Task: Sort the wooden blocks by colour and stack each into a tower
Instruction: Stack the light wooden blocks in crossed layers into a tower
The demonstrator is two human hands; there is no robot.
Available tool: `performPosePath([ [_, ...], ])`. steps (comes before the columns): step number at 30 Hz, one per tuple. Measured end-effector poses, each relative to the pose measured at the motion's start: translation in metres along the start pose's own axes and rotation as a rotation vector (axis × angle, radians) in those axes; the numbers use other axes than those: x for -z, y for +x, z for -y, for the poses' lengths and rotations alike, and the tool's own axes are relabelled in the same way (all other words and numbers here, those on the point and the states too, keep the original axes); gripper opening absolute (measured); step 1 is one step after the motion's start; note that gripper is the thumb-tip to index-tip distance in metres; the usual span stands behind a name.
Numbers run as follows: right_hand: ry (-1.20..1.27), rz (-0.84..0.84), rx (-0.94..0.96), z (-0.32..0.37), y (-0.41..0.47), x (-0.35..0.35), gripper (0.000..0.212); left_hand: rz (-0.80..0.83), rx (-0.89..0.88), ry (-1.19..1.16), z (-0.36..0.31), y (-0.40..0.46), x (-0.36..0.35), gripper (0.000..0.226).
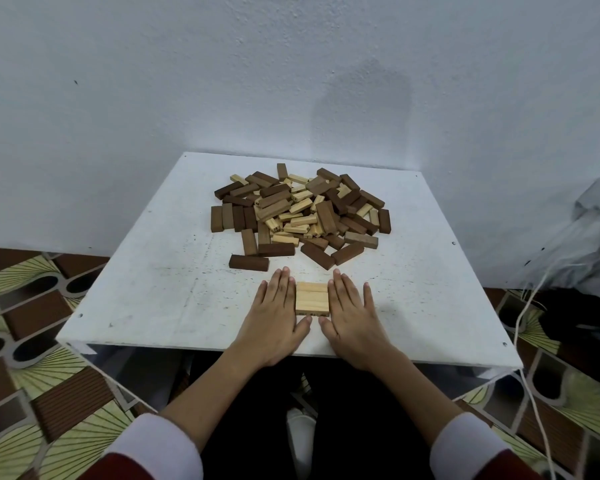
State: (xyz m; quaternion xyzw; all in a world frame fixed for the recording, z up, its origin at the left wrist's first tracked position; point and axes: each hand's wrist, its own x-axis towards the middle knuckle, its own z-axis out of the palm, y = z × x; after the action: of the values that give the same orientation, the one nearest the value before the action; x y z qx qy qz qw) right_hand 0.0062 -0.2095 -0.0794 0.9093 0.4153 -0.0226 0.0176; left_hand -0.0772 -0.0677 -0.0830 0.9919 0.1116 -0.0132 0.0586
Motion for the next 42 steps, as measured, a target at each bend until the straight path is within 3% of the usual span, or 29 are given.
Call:
performPosePath([
  [38, 0.072, -0.007, -0.002, 0.0, -0.002, -0.001, 0.089, -0.005, 0.0, -0.082, 0.002, -0.001, -0.001, 0.091],
  [42, 0.242, 0.007, -0.005, -0.001, -0.003, 0.005, 0.082, 0.081, -0.005, -0.264, 0.008, 0.0, 0.009, 0.085],
])
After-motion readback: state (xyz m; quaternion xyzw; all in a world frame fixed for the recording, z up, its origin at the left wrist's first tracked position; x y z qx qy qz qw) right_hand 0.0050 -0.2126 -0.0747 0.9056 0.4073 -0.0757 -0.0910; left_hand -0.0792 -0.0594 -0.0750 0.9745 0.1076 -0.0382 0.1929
